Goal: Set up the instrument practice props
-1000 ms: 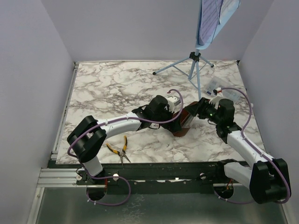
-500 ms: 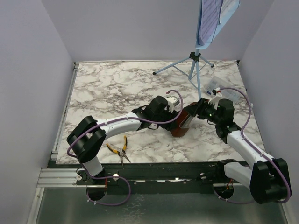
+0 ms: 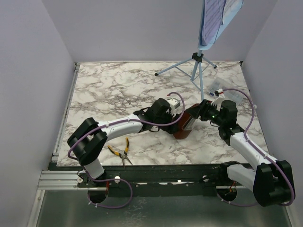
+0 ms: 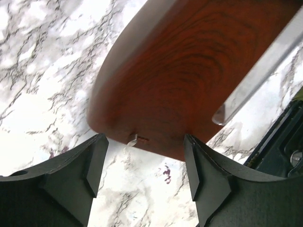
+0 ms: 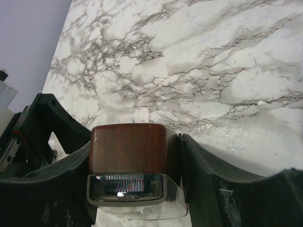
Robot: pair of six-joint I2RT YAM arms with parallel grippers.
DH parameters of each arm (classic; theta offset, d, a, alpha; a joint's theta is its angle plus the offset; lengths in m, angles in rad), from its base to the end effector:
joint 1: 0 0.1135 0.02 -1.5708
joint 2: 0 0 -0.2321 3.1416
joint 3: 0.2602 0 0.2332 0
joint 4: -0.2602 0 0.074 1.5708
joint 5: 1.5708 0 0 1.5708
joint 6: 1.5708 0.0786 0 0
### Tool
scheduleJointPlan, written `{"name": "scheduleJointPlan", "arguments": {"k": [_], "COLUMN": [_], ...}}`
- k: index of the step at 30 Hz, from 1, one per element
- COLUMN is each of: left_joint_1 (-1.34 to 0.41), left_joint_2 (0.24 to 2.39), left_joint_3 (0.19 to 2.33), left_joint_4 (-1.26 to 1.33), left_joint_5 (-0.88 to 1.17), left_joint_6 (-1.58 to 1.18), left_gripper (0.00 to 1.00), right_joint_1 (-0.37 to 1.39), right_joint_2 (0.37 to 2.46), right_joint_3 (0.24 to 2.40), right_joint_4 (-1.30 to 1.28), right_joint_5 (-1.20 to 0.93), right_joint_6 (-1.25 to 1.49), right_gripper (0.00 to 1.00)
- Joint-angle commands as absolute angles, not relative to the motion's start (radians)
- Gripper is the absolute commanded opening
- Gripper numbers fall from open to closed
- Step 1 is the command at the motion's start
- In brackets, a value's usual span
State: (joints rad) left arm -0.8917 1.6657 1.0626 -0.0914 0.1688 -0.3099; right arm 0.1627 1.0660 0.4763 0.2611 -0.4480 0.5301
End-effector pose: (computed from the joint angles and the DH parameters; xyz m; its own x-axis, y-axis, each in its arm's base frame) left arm 0.2271 -0.3024 0.1692 -0.6415 0.3161 -0.6990 0.6852 0.6459 -0.3367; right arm 0.2565 0.0766 0.1945 -0.5531 0.3710 -0.7459 -0.3140 0.7365 0.5992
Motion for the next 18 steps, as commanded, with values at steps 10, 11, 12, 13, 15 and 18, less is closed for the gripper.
{"name": "scheduleJointPlan", "arguments": {"k": [10, 11, 12, 13, 15, 18], "left_joint_1": [-0.888, -0.888, -0.888, -0.889, -0.889, -0.888], "left_joint_2": [1.674, 1.679, 1.684, 1.689, 1.703, 1.724], "left_joint_3": [1.051, 1.059, 1.067, 1.077, 1.095, 1.121], "left_joint_4": [-0.130, -0.130, -0.130, -0.131, -0.132, -0.139], "left_joint_5": [0.162, 0.159, 0.158, 0.160, 0.165, 0.174], "left_joint_6": [-0.299, -0.294, -0.288, -0.282, -0.271, -0.260], "left_gripper": [0.52, 0.52, 0.52, 0.52, 0.51, 0.45], "right_joint_1": [0.163, 0.164, 0.165, 0.165, 0.164, 0.165], "right_joint_2": [1.072, 1.073, 1.074, 1.074, 1.073, 1.071], "right_joint_3": [0.477, 0.477, 0.476, 0.477, 0.475, 0.473], "right_joint_4": [0.298, 0.300, 0.304, 0.305, 0.308, 0.308], "right_joint_5": [-0.485, -0.486, -0.488, -0.491, -0.495, -0.496], "right_joint_6": [0.512, 0.512, 0.511, 0.511, 0.509, 0.509], "right_gripper": [0.00, 0.00, 0.00, 0.00, 0.00, 0.00]}}
